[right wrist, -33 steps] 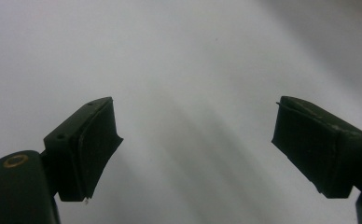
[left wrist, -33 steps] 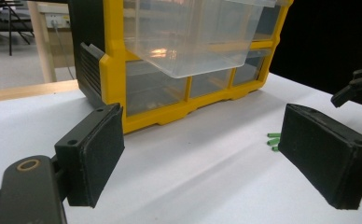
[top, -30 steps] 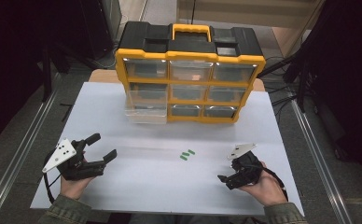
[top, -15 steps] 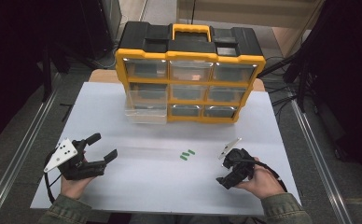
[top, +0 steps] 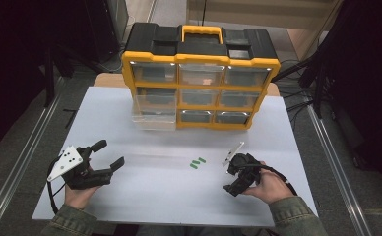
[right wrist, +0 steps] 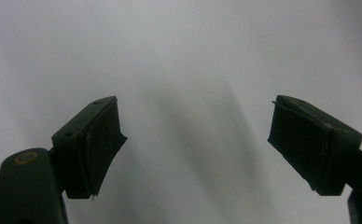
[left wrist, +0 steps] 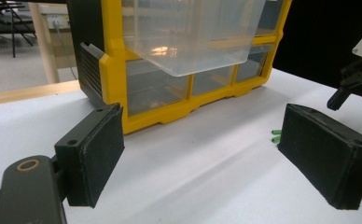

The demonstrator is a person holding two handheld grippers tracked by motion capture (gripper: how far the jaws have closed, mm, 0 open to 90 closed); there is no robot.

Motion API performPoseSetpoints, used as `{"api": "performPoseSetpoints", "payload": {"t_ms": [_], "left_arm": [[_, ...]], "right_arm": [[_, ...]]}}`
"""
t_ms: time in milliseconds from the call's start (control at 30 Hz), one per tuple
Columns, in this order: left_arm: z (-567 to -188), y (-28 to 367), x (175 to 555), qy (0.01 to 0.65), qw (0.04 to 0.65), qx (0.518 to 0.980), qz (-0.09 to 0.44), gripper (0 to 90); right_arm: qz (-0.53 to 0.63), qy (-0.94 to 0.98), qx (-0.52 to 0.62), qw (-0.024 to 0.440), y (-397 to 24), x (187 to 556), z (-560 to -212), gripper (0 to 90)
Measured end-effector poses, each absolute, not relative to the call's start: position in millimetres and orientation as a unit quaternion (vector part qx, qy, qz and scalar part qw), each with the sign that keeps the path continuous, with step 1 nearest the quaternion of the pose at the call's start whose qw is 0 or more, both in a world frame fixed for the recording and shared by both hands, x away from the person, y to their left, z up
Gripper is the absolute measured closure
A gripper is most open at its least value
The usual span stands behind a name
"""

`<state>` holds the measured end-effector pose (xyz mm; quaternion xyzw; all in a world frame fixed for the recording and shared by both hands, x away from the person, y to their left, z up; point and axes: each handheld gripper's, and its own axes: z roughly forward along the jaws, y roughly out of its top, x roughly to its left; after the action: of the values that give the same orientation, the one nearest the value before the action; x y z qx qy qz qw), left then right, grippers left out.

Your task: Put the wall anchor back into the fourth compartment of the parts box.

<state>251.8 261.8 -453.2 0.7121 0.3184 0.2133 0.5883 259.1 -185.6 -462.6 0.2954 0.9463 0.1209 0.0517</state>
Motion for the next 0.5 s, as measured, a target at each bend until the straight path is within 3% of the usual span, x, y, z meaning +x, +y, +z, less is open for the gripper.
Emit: {"api": "performPoseSetpoints", "payload": {"t_ms": [500], "left_arm": [[-453,262,252,0.318,0.588,0.711,0.216,13.6]], "right_arm": [[0.103,0.948,0.295,0.059,-154,287,-457,22.2]]}}
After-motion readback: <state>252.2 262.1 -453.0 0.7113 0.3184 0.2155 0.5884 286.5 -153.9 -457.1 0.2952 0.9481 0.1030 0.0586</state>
